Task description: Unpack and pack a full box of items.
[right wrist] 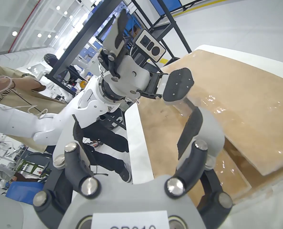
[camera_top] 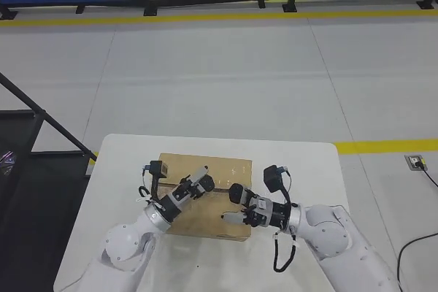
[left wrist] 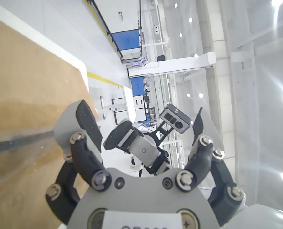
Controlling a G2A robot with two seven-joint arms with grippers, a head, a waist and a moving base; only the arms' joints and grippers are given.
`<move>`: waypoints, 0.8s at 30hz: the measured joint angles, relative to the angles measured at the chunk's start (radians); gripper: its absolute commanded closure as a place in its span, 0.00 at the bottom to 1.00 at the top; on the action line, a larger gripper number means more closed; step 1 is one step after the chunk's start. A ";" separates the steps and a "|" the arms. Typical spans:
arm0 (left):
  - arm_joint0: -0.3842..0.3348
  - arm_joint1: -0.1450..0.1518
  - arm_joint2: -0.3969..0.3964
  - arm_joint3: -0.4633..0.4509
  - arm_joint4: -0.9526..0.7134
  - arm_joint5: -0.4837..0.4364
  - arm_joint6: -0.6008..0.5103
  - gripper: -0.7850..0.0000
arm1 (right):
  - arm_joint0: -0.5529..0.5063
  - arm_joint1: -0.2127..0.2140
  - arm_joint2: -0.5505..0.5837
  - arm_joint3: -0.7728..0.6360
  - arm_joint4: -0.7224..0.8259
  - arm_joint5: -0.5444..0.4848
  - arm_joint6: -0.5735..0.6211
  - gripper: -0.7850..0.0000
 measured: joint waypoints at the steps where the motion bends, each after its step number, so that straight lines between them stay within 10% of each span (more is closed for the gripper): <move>1: 0.021 0.004 -0.031 -0.026 -0.001 -0.015 0.006 0.00 | 0.018 -0.001 -0.008 0.014 0.046 0.011 0.026 0.00; 12: 0.342 0.038 -0.446 -0.122 -0.004 -0.208 0.125 0.00 | 0.091 -0.006 -0.032 0.065 0.198 0.128 0.135 0.00; 24: 0.313 0.036 -0.426 0.110 -0.103 -0.269 0.092 0.00 | 0.279 -0.084 -0.242 0.211 0.280 0.352 0.121 0.00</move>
